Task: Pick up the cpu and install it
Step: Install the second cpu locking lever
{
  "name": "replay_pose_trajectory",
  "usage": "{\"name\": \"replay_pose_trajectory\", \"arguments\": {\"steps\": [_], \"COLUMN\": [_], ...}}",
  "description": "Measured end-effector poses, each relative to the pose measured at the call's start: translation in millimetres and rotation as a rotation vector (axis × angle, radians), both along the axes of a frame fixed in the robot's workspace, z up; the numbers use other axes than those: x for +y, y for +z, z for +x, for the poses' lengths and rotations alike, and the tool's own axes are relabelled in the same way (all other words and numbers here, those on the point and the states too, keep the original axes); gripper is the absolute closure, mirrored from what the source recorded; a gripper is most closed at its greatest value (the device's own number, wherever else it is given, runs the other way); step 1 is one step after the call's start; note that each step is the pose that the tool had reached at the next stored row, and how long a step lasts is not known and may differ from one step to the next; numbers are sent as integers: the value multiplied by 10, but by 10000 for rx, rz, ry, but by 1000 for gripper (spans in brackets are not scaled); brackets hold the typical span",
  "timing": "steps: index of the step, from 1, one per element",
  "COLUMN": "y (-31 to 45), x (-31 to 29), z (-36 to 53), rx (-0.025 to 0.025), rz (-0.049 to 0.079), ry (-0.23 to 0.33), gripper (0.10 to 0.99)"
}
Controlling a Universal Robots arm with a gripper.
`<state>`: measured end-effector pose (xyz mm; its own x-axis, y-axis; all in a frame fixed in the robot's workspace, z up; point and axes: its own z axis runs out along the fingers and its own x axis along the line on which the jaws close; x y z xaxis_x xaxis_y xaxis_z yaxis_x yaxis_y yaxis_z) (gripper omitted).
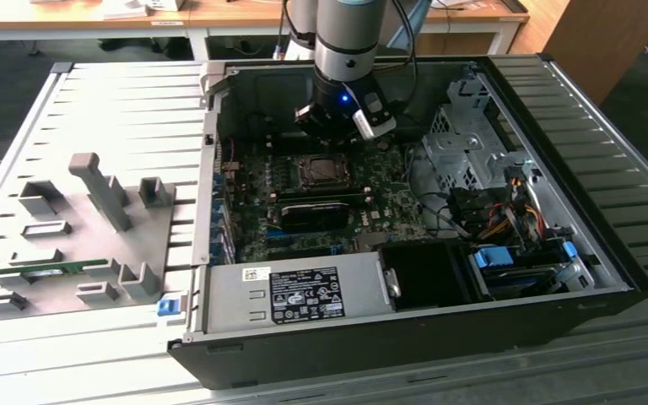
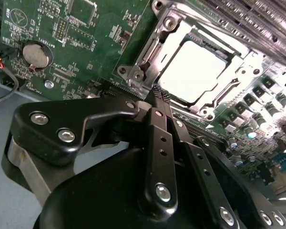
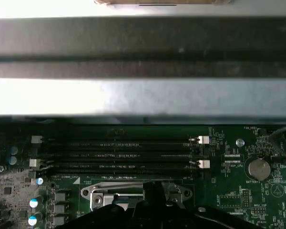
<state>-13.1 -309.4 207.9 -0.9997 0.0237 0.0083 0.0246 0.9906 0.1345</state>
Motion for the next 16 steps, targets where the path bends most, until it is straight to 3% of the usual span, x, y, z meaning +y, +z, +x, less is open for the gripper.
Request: {"name": "replay_pose_trajectory", "arguments": {"steps": [12,16], "y": [3,95], "x": [-114,-115], "z": [0,0], "rx": [0,-1], "rz": [-4,-3], "ry": [0,0], "gripper": [980,980]}}
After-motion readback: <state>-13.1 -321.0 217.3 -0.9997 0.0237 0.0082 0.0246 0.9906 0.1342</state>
